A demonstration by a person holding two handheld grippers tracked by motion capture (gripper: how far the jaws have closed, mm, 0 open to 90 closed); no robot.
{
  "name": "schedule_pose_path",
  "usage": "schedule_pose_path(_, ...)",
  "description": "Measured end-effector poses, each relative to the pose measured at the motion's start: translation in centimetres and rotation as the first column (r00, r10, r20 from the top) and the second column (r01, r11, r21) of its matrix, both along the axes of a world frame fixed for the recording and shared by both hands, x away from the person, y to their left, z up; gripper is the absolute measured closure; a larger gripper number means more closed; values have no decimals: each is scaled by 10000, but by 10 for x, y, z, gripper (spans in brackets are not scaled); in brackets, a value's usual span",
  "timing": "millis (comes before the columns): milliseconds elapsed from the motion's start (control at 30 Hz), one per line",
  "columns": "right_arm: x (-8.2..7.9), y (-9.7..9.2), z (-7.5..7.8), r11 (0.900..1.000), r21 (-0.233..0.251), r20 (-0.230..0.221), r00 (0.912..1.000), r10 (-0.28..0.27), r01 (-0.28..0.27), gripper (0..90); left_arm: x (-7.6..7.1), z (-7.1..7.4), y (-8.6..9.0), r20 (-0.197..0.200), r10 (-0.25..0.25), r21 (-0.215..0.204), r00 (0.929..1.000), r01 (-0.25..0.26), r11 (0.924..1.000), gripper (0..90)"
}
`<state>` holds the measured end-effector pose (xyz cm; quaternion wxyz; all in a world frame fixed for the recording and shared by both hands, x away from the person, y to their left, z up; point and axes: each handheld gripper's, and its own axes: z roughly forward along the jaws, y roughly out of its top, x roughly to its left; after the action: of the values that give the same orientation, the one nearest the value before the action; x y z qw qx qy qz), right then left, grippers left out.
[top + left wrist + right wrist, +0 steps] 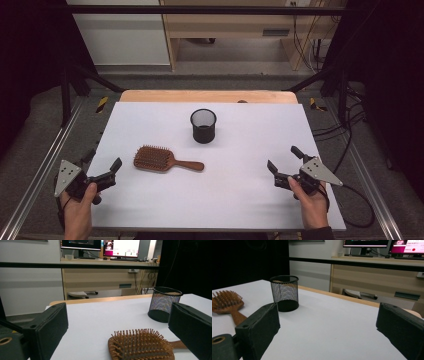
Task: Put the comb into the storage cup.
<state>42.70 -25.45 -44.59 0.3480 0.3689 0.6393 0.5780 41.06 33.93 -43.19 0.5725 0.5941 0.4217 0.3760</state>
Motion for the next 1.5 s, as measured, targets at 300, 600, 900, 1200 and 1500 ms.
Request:
schedule_pose_path(300, 4, 3, -2, 9998, 47, -448, 9988, 198, -196, 50, 4, 1, -4, -340, 162, -32, 9993, -163, 9999, 42)
schedule_pose_path(600, 5, 2, -4, 9998, 175, -703, 9975, -35, 48, 51, 24, 5, -8, -546, 245, 350, 9982, -226, 9991, 130)
schedule_pose_path(900, 6, 0, -6, 9997, 183, -809, 9966, -159, 175, 52, 46, 23, -2, -238, 584, 382, 9980, -574, 9976, 46)
schedule_pose_path(1200, 5, -1, -6, 9995, 214, -847, 9961, -228, 247, 53, 75, 23, 2, -480, 1144, 101, 9923, -1141, 9934, 43)
schedule_pose_path(1500, 6, 1, -5, 9997, 107, -826, 9963, -218, 228, 60, 72, -1, -1, -1572, 1147, 559, 9809, -1071, 9927, 303)
